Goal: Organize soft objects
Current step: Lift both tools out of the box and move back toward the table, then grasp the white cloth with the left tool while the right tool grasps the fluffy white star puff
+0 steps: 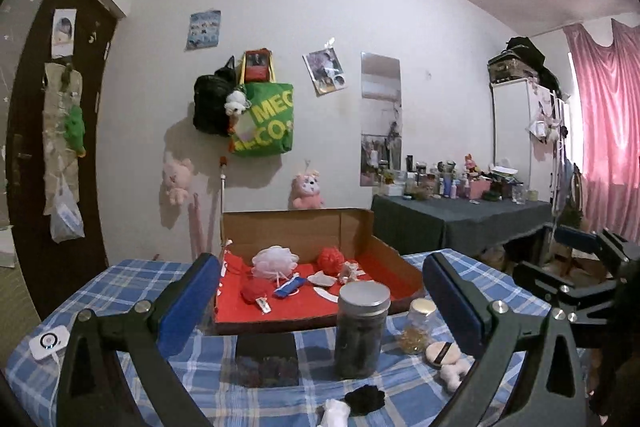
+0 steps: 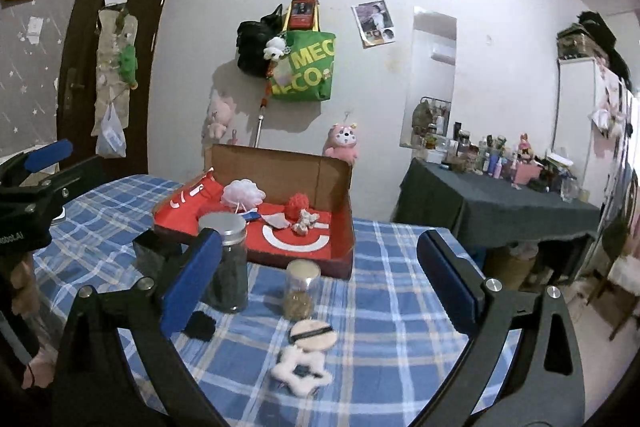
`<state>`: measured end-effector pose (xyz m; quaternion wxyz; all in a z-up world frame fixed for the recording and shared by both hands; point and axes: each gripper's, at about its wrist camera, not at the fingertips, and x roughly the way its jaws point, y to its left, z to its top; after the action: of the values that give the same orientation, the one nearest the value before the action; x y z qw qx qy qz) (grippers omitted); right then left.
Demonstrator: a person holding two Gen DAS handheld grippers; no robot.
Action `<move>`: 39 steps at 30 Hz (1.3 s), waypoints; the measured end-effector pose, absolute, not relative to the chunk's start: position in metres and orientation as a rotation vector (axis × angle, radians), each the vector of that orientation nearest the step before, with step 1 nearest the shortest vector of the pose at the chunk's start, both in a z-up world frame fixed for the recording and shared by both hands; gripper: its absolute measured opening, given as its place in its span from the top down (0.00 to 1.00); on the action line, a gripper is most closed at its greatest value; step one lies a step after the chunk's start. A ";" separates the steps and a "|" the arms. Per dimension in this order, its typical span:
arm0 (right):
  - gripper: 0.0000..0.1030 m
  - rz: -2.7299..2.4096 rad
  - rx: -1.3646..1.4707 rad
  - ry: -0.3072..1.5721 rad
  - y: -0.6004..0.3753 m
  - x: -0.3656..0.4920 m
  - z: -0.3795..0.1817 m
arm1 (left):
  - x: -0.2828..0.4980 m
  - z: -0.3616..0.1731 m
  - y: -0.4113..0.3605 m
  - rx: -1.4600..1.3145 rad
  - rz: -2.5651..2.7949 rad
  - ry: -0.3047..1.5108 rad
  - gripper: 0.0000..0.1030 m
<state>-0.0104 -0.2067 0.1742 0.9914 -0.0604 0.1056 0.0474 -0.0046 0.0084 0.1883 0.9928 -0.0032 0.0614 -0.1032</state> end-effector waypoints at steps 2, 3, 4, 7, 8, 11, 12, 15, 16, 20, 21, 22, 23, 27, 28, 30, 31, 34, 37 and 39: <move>0.03 0.078 -0.114 0.208 -0.207 -0.014 0.162 | -0.010 0.178 0.007 -0.001 -0.194 0.109 0.00; 0.03 0.071 -0.111 0.207 -0.207 -0.016 0.157 | -0.013 0.173 0.006 0.002 -0.192 0.111 0.00; 0.03 0.065 -0.108 0.212 -0.207 -0.016 0.152 | -0.013 0.166 0.004 0.007 -0.188 0.119 0.00; 0.03 0.050 -0.102 0.227 -0.207 -0.017 0.138 | -0.014 0.151 0.001 0.000 -0.190 0.151 0.00; 0.03 0.045 -0.095 0.239 -0.208 -0.016 0.131 | -0.013 0.145 0.000 -0.009 -0.198 0.166 0.00; 0.03 0.039 -0.075 0.279 -0.210 -0.012 0.116 | -0.009 0.129 -0.001 -0.020 -0.213 0.218 0.00; 0.03 0.042 -0.063 0.300 -0.211 -0.009 0.111 | -0.006 0.124 -0.002 -0.020 -0.203 0.235 0.00; 0.03 0.047 -0.039 0.350 -0.215 0.000 0.098 | -0.001 0.109 -0.002 -0.040 -0.200 0.286 0.00; 0.03 0.049 -0.031 0.365 -0.217 0.003 0.093 | 0.002 0.104 -0.002 -0.048 -0.203 0.307 0.00; 0.03 0.056 -0.003 0.428 -0.221 0.015 0.077 | 0.011 0.085 -0.002 -0.050 -0.195 0.374 0.00; 0.03 0.058 0.002 0.443 -0.222 0.018 0.073 | 0.013 0.081 -0.002 -0.049 -0.191 0.388 0.00; 0.03 0.060 0.004 0.452 -0.222 0.020 0.070 | 0.014 0.078 -0.002 -0.047 -0.189 0.400 0.00; 0.03 0.062 0.005 0.466 -0.222 0.023 0.067 | 0.017 0.072 -0.003 -0.043 -0.190 0.421 0.00; 0.03 0.066 0.000 0.501 -0.221 0.031 0.056 | 0.025 0.060 -0.004 -0.040 -0.191 0.479 0.00; 0.03 0.068 -0.002 0.514 -0.221 0.034 0.053 | 0.028 0.059 -0.004 -0.039 -0.190 0.488 0.00; 0.03 0.075 0.000 0.532 -0.220 0.038 0.049 | 0.034 0.054 -0.003 -0.036 -0.187 0.514 0.00; 0.03 0.080 0.002 0.544 -0.221 0.041 0.047 | 0.037 0.051 -0.003 -0.036 -0.187 0.530 0.00; 0.03 0.087 0.005 0.582 -0.221 0.050 0.040 | 0.044 0.046 -0.003 -0.035 -0.186 0.566 0.00; 0.03 0.105 0.024 0.619 -0.224 0.058 0.034 | 0.055 0.039 -0.001 -0.037 -0.192 0.623 0.04; 0.03 0.124 0.039 0.637 -0.227 0.062 0.032 | 0.058 0.036 -0.002 -0.033 -0.196 0.649 0.13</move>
<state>0.0625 -0.2267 0.0316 0.9476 0.0192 0.3129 0.0607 0.0584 -0.0016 0.0364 0.9429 -0.0163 0.3184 -0.0959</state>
